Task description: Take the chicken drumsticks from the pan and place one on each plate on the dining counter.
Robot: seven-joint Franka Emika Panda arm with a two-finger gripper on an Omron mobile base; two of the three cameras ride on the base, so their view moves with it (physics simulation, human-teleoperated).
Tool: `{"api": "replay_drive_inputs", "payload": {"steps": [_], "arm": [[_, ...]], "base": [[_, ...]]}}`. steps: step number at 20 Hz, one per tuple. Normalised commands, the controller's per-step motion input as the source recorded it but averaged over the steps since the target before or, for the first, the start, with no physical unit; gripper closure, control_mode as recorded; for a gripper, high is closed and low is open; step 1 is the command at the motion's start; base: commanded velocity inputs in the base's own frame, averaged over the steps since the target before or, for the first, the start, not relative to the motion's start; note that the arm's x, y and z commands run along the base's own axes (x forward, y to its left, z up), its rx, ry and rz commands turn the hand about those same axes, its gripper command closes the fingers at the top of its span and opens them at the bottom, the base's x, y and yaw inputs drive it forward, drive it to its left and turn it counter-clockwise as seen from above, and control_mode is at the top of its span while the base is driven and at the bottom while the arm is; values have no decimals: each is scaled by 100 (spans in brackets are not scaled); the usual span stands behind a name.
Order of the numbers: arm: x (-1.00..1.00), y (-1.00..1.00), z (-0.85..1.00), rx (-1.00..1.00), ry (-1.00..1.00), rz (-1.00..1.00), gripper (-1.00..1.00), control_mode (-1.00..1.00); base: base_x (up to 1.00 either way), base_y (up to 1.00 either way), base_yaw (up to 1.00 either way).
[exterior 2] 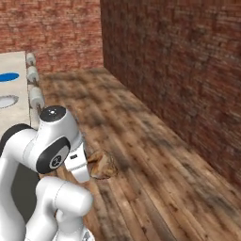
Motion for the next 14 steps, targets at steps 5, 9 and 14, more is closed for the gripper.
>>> {"api": "replay_drive_inputs", "payload": {"steps": [5, 9, 14], "arm": [[0, 0, 0, 0, 0, 0, 100, 100], [0, 0, 0, 0, 0, 0, 100, 100], [0, 0, 0, 0, 0, 0, 100, 100]], "base": [[78, -93, 53], [79, -73, 63], [96, -56, 67]]}}
